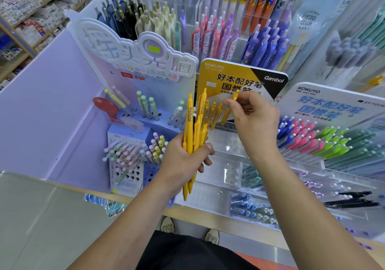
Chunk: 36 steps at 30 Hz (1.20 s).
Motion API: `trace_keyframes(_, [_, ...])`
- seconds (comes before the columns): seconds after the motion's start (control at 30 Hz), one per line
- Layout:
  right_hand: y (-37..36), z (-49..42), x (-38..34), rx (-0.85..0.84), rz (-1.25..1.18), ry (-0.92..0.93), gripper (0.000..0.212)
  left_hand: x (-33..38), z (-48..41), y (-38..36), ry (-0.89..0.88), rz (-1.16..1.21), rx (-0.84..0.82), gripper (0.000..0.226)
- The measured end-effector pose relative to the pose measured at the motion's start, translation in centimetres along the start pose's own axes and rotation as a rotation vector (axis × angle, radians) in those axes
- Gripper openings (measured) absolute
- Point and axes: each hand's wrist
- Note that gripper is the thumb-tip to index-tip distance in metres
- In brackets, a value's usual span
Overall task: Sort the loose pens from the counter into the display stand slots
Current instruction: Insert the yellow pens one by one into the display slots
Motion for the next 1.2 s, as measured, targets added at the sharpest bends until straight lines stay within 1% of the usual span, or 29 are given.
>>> trace_keyframes(0.13, [0.1,0.1,0.1,0.019,-0.039,-0.047,0.018,0.0,0.1,-0.2,-0.001,-0.002,-0.009,0.012])
trace_keyframes(0.33, [-0.3,0.7,0.1,-0.013,-0.04,0.002,0.02,-0.2,0.1,-0.3,0.0,0.001,-0.003,0.011])
trace_keyframes(0.47, [-0.5,1.2,0.7,-0.025,-0.032,-0.027,0.02,-0.3,0.2,-0.3,0.001,-0.001,-0.006,0.012])
trace_keyframes(0.6, [-1.4,1.4,1.0,-0.102,0.009,-0.061,0.021,-0.5,0.0,-0.3,0.007,-0.002,0.008,0.01])
trace_keyframes(0.73, [-2.0,1.3,1.3,-0.134,-0.001,-0.09,0.016,-0.6,0.0,-0.5,0.016,-0.01,0.005,0.009])
trace_keyframes(0.93, [-1.6,1.2,2.5,-0.246,0.028,-0.129,0.024,-0.3,0.1,-0.8,0.023,0.018,0.01,0.012])
trace_keyframes(1.0, [-0.6,2.1,1.9,-0.211,0.032,-0.148,0.028,-0.1,0.2,-1.1,0.022,0.027,-0.002,0.013])
trace_keyframes(1.07, [1.0,3.6,0.5,-0.205,-0.03,-0.167,0.025,0.1,0.2,-1.5,0.026,0.051,-0.018,0.013])
trace_keyframes(1.1, [1.7,4.2,-0.2,-0.262,-0.12,-0.192,0.022,0.1,0.2,-1.7,0.026,0.065,-0.028,0.011])
trace_keyframes(1.2, [3.3,5.0,-1.5,-0.522,-0.451,-0.275,0.019,0.3,0.2,-2.7,0.02,0.1,-0.063,0.008])
Point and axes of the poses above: each hand's wrist, its own z-axis away from the middle knuckle, its own y-axis out of the back of the hand, x = y × z, and after that the axes turned 15 degrees about z, right-handed
